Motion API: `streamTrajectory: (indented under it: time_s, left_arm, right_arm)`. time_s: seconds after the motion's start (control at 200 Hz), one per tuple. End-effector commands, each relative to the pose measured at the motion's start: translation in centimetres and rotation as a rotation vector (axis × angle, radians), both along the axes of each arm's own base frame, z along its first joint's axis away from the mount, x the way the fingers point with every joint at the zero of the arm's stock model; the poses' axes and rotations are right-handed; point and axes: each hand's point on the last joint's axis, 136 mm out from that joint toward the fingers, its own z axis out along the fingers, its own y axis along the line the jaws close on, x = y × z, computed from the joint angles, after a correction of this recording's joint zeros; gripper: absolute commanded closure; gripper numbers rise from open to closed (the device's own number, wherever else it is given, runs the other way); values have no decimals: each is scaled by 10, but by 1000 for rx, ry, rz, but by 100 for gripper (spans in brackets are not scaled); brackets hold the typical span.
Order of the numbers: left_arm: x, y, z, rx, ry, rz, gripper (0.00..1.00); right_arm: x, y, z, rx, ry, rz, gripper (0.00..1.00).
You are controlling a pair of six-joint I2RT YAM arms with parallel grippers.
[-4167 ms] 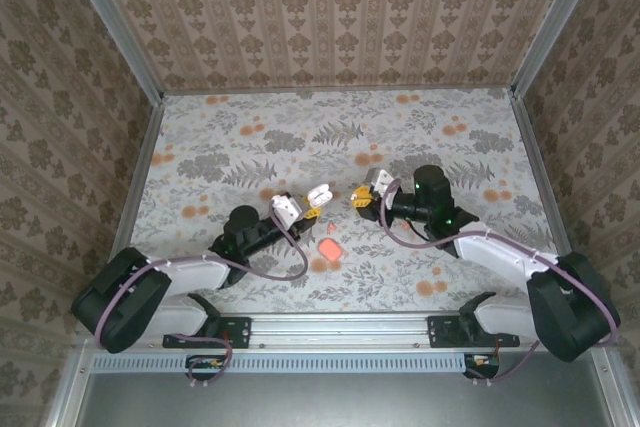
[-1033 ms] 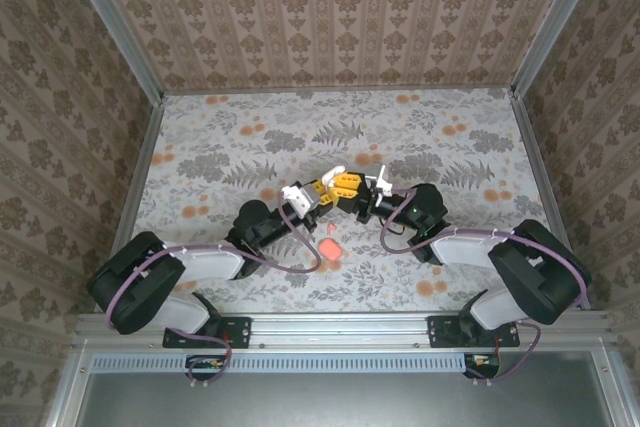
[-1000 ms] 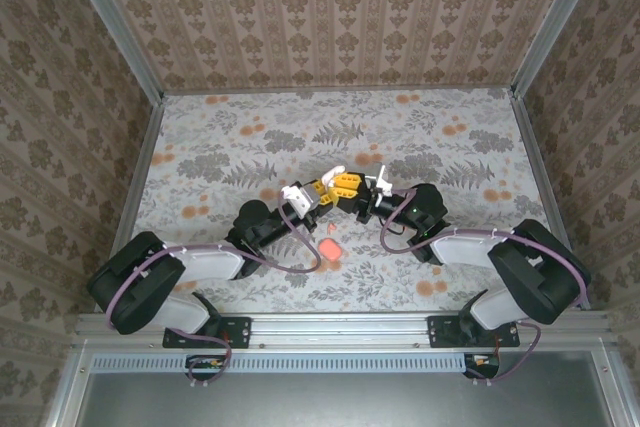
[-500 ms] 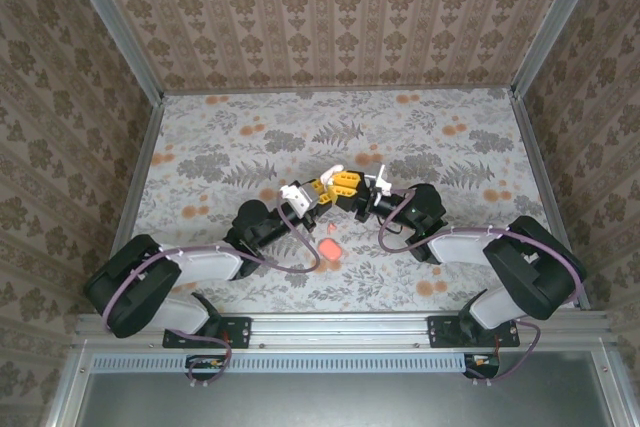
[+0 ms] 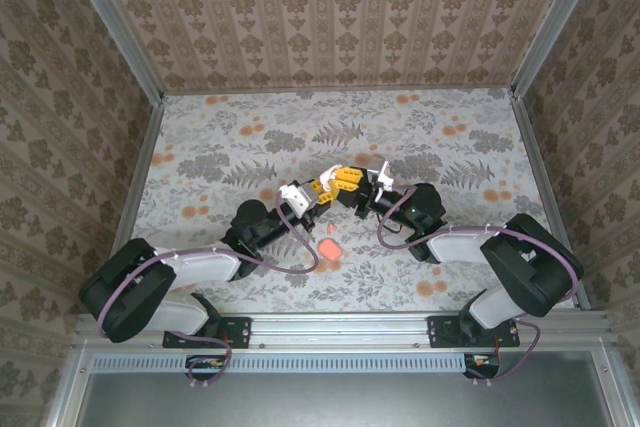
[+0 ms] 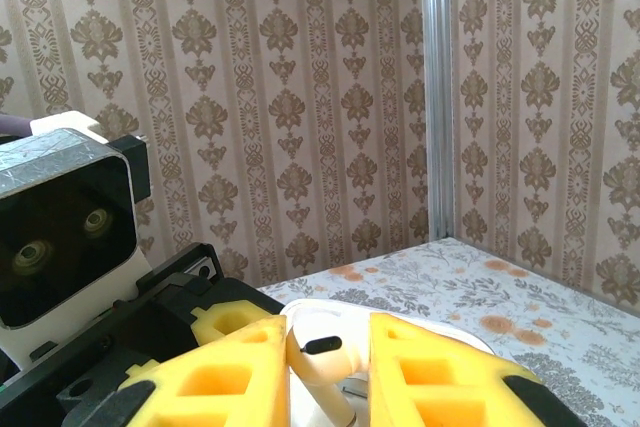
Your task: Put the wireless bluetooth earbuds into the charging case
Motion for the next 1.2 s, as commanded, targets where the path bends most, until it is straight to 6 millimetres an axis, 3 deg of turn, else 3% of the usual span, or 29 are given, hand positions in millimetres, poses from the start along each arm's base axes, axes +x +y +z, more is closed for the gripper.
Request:
streamTrajectory:
  time_s: [0.0, 0.2, 0.58, 1.195]
  left_arm:
    - [-14, 4, 57, -150, -133, -22, 92]
    - [-9, 8, 48, -127, -125, 17, 92]
    - [-9, 1, 47, -117, -137, 2, 92]
    - [-5, 2, 58, -144, -145, 32, 92]
  right_arm:
    - [5, 2, -23, -28, 124, 9, 77]
    - [8, 1, -19, -11, 226, 25, 78]
    - [-3, 7, 0, 37, 192, 82, 78]
    - [-19, 28, -16, -109, 165, 109, 79]
